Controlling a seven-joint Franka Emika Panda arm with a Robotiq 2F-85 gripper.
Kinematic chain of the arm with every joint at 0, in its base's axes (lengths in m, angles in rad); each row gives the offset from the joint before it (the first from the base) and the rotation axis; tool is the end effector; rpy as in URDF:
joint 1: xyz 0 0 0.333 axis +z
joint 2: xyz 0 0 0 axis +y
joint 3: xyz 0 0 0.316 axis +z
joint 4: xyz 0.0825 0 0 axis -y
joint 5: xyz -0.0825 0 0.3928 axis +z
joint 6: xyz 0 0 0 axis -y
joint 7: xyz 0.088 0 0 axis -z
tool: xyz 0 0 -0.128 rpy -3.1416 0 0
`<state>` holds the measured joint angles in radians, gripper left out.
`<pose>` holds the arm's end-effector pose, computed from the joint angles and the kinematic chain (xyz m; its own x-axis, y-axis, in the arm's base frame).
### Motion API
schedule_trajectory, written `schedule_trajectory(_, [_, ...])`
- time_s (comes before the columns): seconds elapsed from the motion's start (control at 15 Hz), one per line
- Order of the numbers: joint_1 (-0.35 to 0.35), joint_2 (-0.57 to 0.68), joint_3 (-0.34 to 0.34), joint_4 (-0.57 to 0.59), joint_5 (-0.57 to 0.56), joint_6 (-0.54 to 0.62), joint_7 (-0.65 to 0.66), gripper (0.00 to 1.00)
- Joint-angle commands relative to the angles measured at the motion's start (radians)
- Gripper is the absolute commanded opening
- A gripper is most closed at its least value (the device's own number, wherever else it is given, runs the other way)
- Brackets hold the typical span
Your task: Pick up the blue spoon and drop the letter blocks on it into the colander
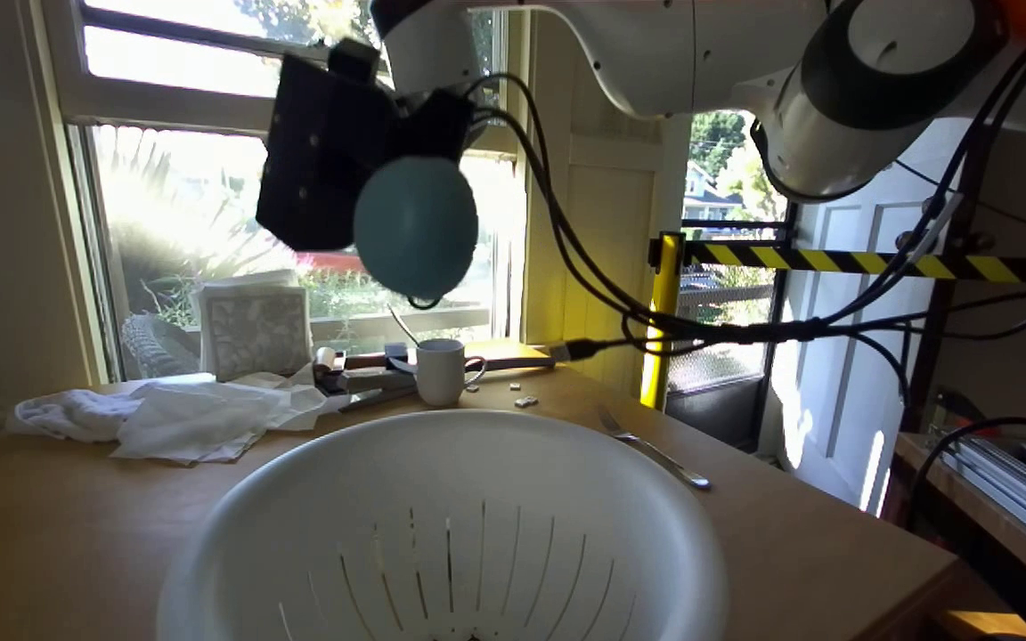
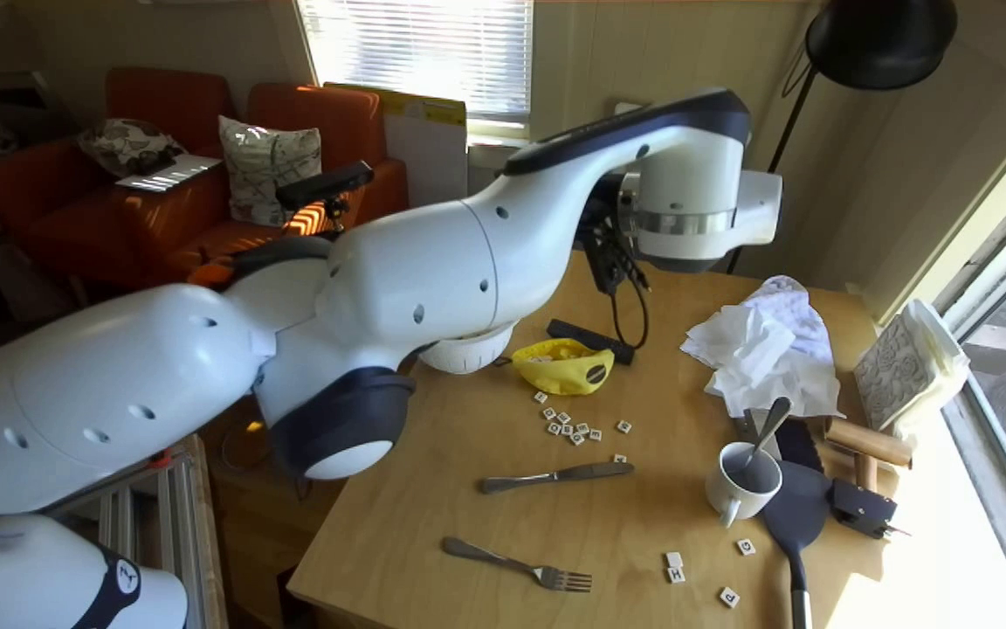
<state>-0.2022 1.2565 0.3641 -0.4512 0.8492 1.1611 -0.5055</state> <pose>0.7508 0.0582 0.3329 0.8549 0.4630 0.2338 0.3381 -0.1555 -0.9282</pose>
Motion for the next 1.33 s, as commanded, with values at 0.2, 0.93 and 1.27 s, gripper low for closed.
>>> schedule_trajectory(0.2, [0.132, -0.11, -0.075, -0.022, -0.103, 0.027, 0.275, 0.35])
schedule_trajectory(0.93, [0.13, -0.134, -0.18, -0.01, -0.416, -0.006, 0.539, 0.35])
schedule_trajectory(1.27, [0.019, -0.191, -0.226, -0.024, -0.457, -0.084, 0.691, 0.35])
